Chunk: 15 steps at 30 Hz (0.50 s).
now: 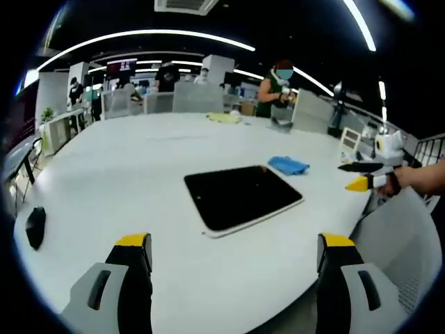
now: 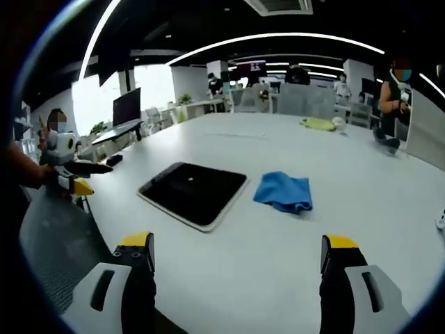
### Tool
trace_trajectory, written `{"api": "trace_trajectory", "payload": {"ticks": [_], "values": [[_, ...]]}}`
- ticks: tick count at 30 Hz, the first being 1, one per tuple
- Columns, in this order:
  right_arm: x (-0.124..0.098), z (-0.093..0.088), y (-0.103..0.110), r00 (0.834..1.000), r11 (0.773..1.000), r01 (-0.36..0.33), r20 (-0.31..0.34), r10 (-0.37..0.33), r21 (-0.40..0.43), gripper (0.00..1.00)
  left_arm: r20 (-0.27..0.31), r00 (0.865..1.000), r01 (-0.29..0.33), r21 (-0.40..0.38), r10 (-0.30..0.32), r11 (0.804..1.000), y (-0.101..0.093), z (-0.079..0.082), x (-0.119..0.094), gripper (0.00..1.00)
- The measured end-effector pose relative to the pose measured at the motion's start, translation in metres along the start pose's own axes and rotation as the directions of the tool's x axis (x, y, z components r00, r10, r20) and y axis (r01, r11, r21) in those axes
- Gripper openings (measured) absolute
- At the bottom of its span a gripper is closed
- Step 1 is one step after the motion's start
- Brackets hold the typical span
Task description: Wipe the mirror surface with the cleaning cloth until all visible marks leave the cleaned area.
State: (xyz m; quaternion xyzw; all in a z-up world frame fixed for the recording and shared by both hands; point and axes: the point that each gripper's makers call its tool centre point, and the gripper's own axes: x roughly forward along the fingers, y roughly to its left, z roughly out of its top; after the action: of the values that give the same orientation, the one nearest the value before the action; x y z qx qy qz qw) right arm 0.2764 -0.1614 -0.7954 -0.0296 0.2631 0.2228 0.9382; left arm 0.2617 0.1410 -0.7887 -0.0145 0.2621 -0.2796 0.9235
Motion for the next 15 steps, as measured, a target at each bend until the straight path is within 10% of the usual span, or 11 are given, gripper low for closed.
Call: {"api": "trace_trajectory", "payload": {"ticks": [15], "values": [[0.000,0.005,-0.004,1.000,1.000,0.003,0.027,-0.004,0.010,1.00,0.018,1.000,-0.001,0.017,0.001,1.000,-0.003,0.004,0.001,0.99]]}}
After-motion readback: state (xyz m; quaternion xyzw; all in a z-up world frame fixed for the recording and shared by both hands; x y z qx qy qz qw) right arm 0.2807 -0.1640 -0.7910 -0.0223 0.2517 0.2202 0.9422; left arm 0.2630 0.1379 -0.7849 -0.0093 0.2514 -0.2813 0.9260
